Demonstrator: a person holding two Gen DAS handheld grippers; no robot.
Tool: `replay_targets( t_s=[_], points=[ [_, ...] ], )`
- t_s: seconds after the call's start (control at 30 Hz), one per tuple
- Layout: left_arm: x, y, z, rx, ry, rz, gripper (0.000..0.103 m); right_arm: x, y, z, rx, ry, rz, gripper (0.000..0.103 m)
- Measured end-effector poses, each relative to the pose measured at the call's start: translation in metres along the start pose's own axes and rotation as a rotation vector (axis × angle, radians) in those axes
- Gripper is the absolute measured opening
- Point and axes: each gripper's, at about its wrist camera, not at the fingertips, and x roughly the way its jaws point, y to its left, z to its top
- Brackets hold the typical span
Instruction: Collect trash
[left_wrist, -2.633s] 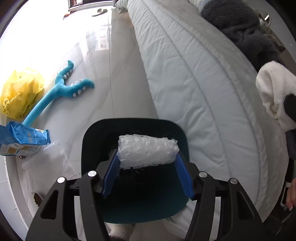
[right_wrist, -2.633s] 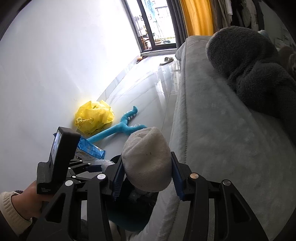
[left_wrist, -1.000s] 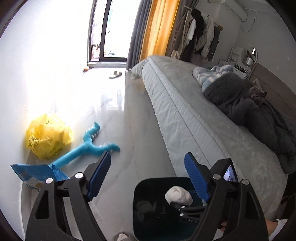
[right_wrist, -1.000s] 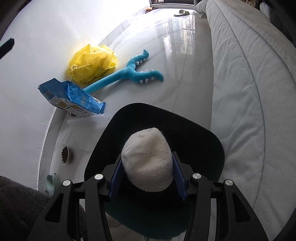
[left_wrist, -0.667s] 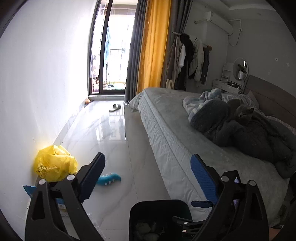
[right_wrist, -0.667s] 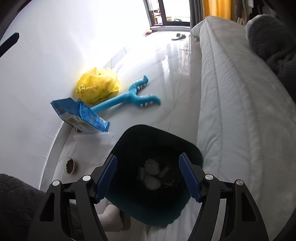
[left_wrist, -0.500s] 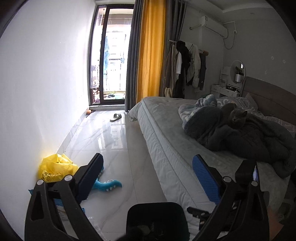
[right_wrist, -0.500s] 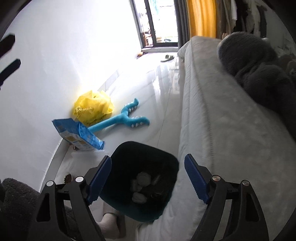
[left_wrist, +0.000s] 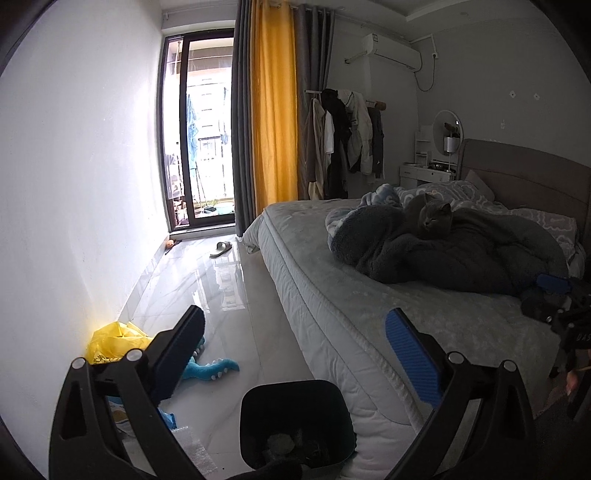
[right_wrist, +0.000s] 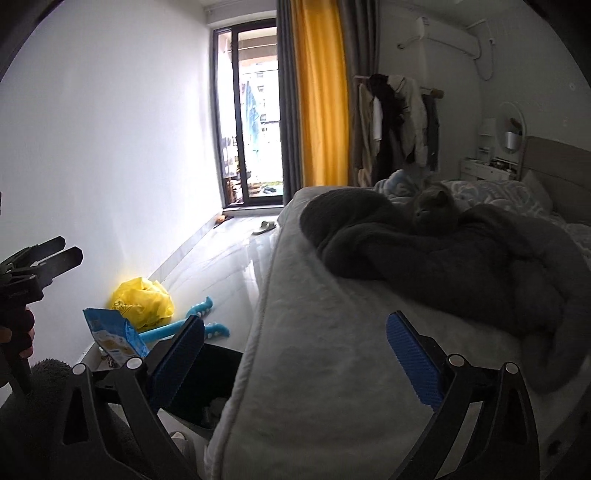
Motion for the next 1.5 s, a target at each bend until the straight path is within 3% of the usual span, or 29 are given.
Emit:
replay_targets(
  t_s=[0.13, 0.3, 0.43, 0.67, 0.97, 1.5],
  points=[
    [-0.009, -0.011, -0.01, 0.046, 0.005, -0.005, 0.1, -0.038, -0.029, -0.02, 0.043, -0.013, -0.109, 0.1],
    [-0.009, -0.019, -0.025, 0.077, 0.03, -0.004, 0.1, -0.064, -0.05, -0.048, 0.087, -0.006, -0.159, 0.1],
    [-0.005, -0.028, -0.041, 0.11, 0.049, -0.017, 0.1, -0.076, -0.049, -0.06, 0.087, -0.018, -0.111, 0.1],
    [-0.011, -0.026, -0.045, 0.067, 0.04, -0.011, 0.1, -0.088, -0.057, -0.066, 0.095, -0.021, -0.093, 0.1],
    [-0.015, -0.034, -0.048, 0.081, 0.036, 0.015, 0.1, -0.088, -0.058, -0.065, 0.088, -0.014, -0.091, 0.1],
    [-0.014, -0.025, -0.047, 0.011, 0.052, 0.002, 0.1, -0.088, -0.045, -0.062, 0.068, -0.001, -0.083, 0.1]
  ],
)
